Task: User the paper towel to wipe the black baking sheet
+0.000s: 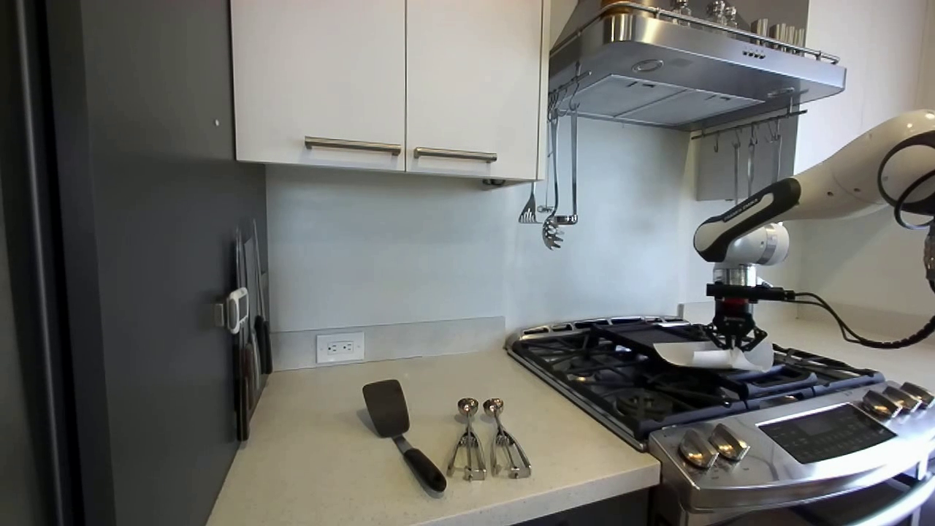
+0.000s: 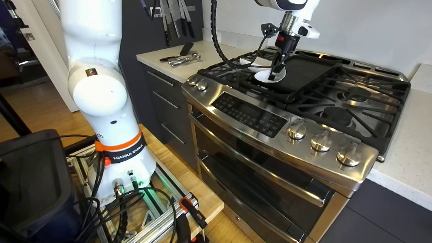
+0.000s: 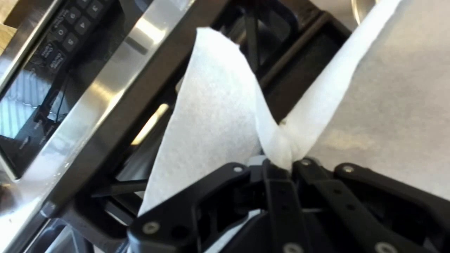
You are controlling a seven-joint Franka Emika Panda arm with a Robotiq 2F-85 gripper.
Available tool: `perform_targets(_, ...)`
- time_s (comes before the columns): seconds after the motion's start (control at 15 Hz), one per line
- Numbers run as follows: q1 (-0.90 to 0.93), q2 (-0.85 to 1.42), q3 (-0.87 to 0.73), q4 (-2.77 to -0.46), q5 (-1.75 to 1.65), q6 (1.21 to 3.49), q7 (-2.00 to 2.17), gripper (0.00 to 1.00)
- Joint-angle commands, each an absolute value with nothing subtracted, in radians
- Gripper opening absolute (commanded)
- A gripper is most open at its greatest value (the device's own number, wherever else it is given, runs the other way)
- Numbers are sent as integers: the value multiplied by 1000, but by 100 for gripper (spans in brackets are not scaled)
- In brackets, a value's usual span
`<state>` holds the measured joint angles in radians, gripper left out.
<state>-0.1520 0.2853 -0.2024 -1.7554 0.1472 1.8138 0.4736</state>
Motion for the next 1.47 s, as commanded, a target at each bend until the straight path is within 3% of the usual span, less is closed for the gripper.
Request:
perform_targets(0.0,-159,266,-235,-1808,68,1867,497,0)
perform_targets(0.6,-164,285,-282,-1816,-74,1973,575,0)
perform_targets(1.4,-104,252,-146,-1803,36,1882,462,0)
